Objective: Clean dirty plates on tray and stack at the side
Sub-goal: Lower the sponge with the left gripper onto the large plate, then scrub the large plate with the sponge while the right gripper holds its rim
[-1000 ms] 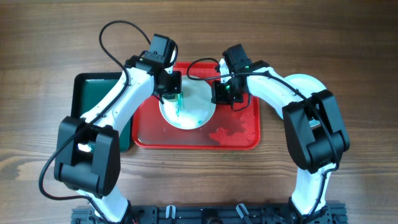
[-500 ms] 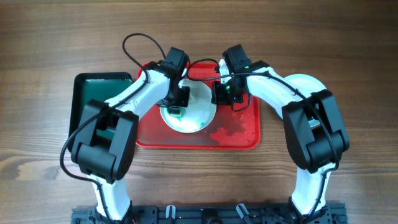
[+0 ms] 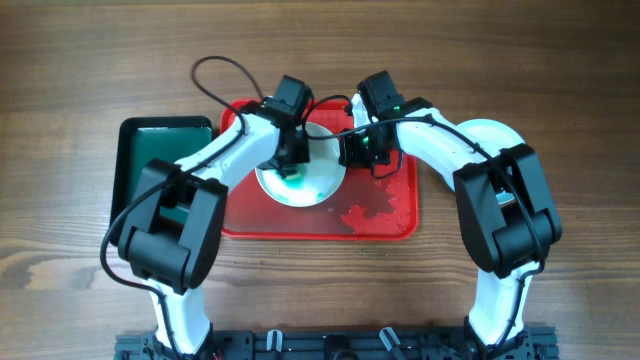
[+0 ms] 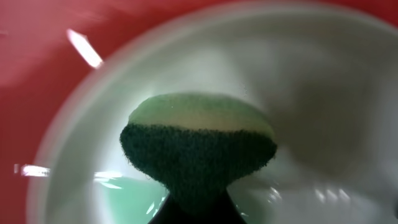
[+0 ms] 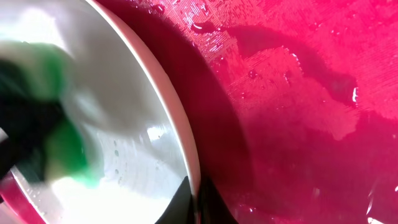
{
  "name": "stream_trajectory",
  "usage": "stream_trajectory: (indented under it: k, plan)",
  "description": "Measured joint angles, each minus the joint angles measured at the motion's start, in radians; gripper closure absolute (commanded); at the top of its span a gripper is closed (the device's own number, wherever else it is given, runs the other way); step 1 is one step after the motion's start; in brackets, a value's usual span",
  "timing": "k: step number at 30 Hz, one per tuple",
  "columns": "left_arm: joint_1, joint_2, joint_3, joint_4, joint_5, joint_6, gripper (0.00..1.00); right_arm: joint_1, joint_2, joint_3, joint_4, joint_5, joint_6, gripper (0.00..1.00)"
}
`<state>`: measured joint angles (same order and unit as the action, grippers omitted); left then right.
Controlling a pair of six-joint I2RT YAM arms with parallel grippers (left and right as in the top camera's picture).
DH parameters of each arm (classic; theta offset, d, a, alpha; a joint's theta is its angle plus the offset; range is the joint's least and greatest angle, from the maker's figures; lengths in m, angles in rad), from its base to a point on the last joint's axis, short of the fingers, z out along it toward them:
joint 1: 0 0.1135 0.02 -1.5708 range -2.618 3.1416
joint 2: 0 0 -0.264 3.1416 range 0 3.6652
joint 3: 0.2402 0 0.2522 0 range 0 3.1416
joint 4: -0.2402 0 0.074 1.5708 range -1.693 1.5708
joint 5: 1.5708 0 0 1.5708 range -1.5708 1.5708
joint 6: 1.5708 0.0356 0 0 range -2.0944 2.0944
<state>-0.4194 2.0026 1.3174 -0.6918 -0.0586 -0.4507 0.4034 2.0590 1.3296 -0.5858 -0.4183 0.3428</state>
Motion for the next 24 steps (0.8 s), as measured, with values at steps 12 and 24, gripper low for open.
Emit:
stream_trajectory:
  k: [12, 24]
  plan:
    - [0.059, 0.002, 0.004, -0.145, 0.315, 0.322, 0.96, -0.001, 0.0, 0.0, -0.021, -0.007, -0.001, 0.96]
    - [0.041, 0.009, -0.001, 0.087, 0.044, -0.032, 0.96, 0.019, 0.0, 0.0, -0.019, -0.008, 0.012, 0.96]
